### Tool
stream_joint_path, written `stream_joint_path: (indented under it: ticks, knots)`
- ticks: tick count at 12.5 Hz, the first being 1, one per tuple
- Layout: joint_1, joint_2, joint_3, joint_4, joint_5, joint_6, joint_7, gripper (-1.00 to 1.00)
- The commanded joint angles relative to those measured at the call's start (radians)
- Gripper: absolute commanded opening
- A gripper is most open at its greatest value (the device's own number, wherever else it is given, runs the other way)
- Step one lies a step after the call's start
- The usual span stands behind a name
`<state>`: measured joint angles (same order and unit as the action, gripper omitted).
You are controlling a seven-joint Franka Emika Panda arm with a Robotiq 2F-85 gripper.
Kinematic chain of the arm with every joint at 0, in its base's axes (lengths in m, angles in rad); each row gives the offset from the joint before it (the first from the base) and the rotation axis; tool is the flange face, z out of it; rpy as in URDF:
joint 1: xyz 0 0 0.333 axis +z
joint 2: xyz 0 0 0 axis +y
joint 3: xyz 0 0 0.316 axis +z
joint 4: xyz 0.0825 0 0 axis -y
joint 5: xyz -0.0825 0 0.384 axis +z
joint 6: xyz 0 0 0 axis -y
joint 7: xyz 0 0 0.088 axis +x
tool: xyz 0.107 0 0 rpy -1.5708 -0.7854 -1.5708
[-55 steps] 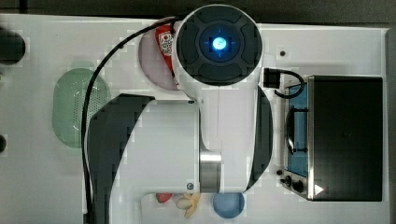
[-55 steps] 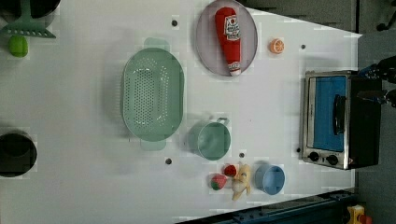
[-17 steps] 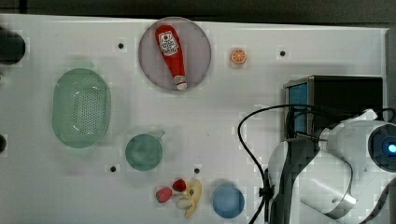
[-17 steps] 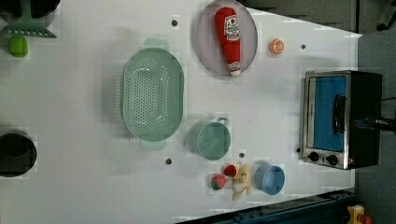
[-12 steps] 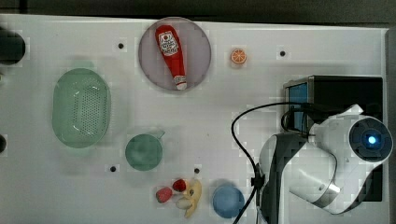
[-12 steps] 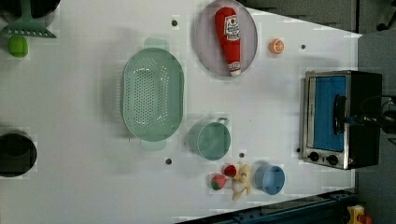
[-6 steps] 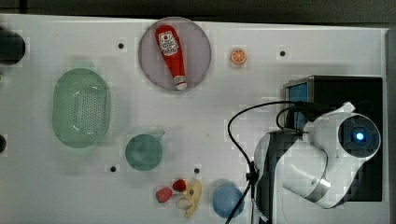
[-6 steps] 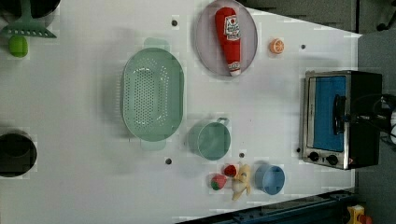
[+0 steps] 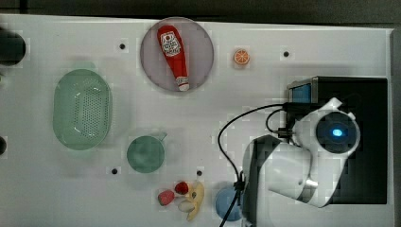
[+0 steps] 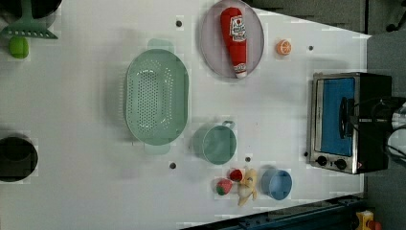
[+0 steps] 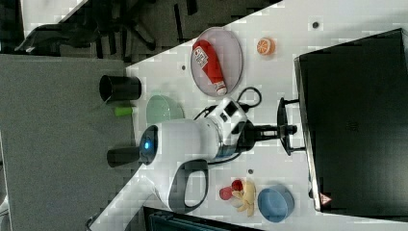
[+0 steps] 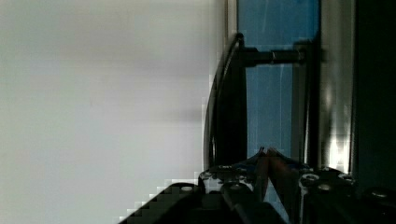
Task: Flap open oven.
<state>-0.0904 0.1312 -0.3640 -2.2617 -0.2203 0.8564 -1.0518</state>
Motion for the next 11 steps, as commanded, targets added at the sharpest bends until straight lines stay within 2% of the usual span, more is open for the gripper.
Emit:
stream_joint_path:
  ticks: [1,5,11]
  knots:
    - [0.075,0.008,0.072,-0.057,-0.107,0.001,0.181,-0.65]
    - [0.107,0.054,0.128,-0.066,-0.364,-0.002,0.459,-0.65]
    - [0.174,0.188,0.191,-0.06,-0.64,-0.031,0.891,-0.65]
